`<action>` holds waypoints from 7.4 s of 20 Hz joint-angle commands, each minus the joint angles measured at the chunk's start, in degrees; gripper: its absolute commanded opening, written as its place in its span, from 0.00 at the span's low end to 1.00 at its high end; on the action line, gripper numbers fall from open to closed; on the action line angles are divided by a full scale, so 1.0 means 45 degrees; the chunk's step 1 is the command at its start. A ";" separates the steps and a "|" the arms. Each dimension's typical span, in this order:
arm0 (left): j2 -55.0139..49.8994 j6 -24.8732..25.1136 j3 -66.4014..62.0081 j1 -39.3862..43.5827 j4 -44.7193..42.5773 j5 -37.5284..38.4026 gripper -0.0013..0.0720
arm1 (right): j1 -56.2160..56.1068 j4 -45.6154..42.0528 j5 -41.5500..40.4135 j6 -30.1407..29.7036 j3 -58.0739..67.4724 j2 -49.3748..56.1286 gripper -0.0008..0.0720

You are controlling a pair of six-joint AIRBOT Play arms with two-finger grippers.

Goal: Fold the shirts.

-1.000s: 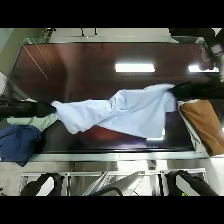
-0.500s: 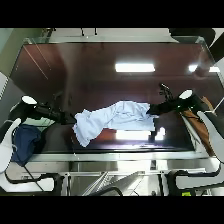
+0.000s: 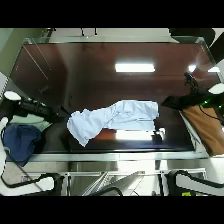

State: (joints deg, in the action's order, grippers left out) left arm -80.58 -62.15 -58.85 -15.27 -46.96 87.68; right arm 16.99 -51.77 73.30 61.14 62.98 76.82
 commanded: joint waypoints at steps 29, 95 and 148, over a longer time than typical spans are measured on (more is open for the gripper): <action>0.1773 -0.0597 0.4357 0.4206 0.0248 -0.5450 0.05 | -0.1875 0.2273 -0.1496 -0.1297 -0.3434 0.0695 0.04; -0.3585 -0.0155 -0.2098 0.1452 -0.1015 -0.1501 0.88 | -0.2409 0.2696 0.0452 -0.0758 -0.6392 -0.0933 0.60; -0.6679 0.2385 -0.9496 -0.1423 -0.2365 -0.2331 0.96 | -0.1035 0.2953 -0.0491 -0.0874 -0.7912 -0.1365 0.62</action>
State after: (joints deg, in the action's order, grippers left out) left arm -110.87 -56.80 -105.03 -20.23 -56.53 77.38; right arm 12.08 -38.72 73.10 57.21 29.56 70.87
